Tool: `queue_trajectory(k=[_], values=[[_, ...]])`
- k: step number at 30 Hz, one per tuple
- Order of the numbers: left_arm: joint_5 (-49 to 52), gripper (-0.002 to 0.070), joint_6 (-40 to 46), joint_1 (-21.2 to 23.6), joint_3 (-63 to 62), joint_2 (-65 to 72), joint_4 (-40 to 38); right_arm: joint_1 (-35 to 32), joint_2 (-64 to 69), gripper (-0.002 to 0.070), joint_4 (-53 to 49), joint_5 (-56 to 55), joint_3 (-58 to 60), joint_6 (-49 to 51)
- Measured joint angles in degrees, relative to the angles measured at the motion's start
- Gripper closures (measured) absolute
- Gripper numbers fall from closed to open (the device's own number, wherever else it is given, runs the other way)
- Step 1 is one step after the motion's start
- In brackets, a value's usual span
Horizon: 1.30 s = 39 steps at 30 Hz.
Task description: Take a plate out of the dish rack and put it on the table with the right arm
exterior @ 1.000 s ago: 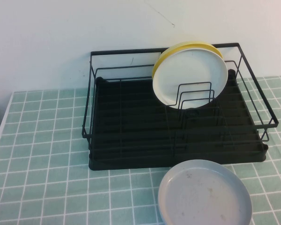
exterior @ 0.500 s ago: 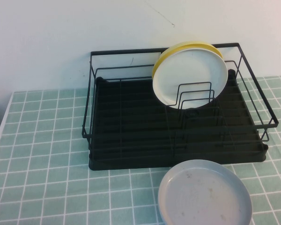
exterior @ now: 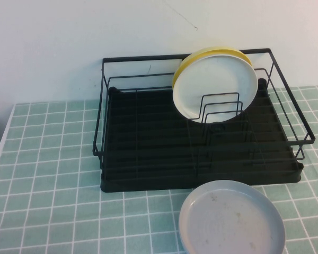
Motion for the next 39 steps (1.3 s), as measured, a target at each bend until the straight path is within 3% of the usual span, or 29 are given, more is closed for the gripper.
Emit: queue_trajectory(k=[33,39], values=[[0.00,0.0678,0.00,0.00,0.00,0.00,0.00,0.00,0.00,0.0678,-0.19,-0.65,0.11,0.00],[0.00,0.0678,0.00,0.00,0.00,0.00,0.00,0.00,0.00,0.0678,-1.68,-10.21,0.65,0.00]])
